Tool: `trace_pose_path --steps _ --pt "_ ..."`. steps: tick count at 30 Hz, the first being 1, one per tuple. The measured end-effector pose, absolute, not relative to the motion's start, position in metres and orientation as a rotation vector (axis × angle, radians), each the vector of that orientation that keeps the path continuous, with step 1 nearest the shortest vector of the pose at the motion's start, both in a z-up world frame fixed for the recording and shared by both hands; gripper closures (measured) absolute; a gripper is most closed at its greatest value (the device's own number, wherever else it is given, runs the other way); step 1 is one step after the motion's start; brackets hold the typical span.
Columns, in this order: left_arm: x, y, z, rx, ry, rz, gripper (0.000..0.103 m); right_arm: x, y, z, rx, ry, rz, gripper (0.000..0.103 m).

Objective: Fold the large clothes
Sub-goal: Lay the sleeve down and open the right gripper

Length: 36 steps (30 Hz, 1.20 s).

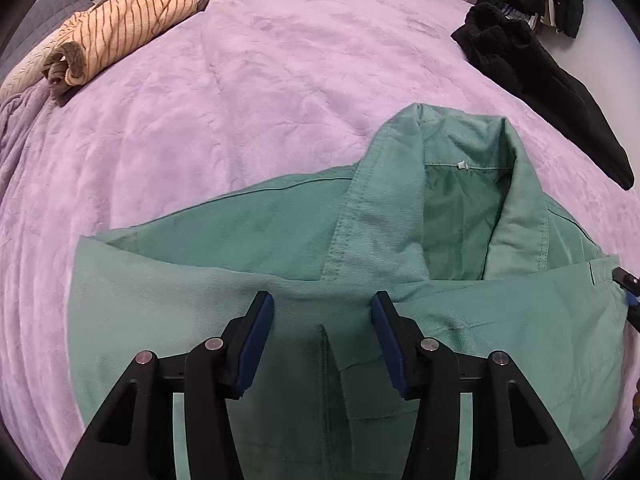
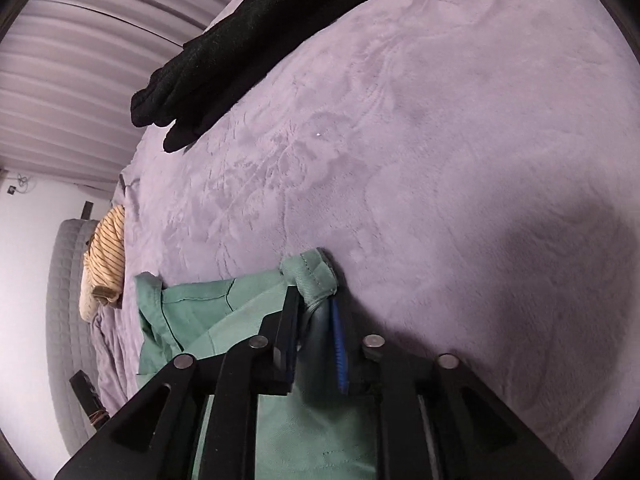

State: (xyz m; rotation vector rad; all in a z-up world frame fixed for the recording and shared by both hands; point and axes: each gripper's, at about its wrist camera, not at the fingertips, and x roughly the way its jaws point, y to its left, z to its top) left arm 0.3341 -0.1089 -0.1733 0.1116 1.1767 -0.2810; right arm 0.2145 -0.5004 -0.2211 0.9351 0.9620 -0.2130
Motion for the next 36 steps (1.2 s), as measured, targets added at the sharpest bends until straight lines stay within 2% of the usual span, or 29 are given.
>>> trace_pose_path --steps 3,7,9,10,11,15,16,17,23,27,31,34,36 --pt "0.325 -0.094 -0.155 0.104 1.167 -0.314 0.050 0.188 -0.492 -0.197 0.877 0.982 -0.177 0.059" --pt "0.295 -0.087 -0.143 0.114 1.177 -0.384 0.050 0.131 -0.468 -0.188 0.832 1.057 -0.139 0.059" --pt "0.279 -0.091 -0.151 0.122 1.204 -0.413 0.044 0.110 -0.462 -0.202 0.874 1.114 -0.136 0.059" --pt "0.271 -0.092 -0.157 0.141 1.210 -0.409 0.033 0.103 -0.461 -0.214 0.909 1.143 -0.129 0.064" --pt "0.264 -0.095 -0.167 0.181 1.209 -0.385 0.033 0.097 -0.459 -0.222 0.928 1.155 -0.125 0.095" --pt "0.254 -0.091 -0.193 0.218 1.196 -0.354 0.032 0.077 -0.463 -0.231 0.907 1.128 -0.231 0.097" --pt "0.253 -0.088 -0.191 0.219 1.195 -0.346 0.032 0.072 -0.465 -0.230 0.898 1.129 -0.272 0.097" --pt "0.254 -0.086 -0.188 0.228 1.200 -0.331 0.032 0.067 -0.466 -0.229 0.871 1.151 -0.317 0.101" --pt "0.246 -0.058 -0.151 0.147 1.201 -0.309 0.032 0.049 -0.452 -0.191 0.770 1.134 -0.305 0.099" --pt "0.228 -0.061 -0.147 0.142 1.203 -0.348 0.032 0.066 -0.420 -0.169 0.664 1.092 -0.205 0.099" --pt "0.223 -0.072 -0.185 0.207 1.263 -0.304 0.031 0.094 -0.393 -0.190 0.574 1.173 -0.185 0.099" --pt "0.220 -0.066 -0.181 0.192 1.256 -0.299 0.028 0.097 -0.397 -0.220 0.613 1.248 -0.214 0.101" --pt "0.216 -0.059 -0.173 0.218 1.260 -0.276 0.028 0.089 -0.403 -0.218 0.661 1.233 -0.224 0.101"
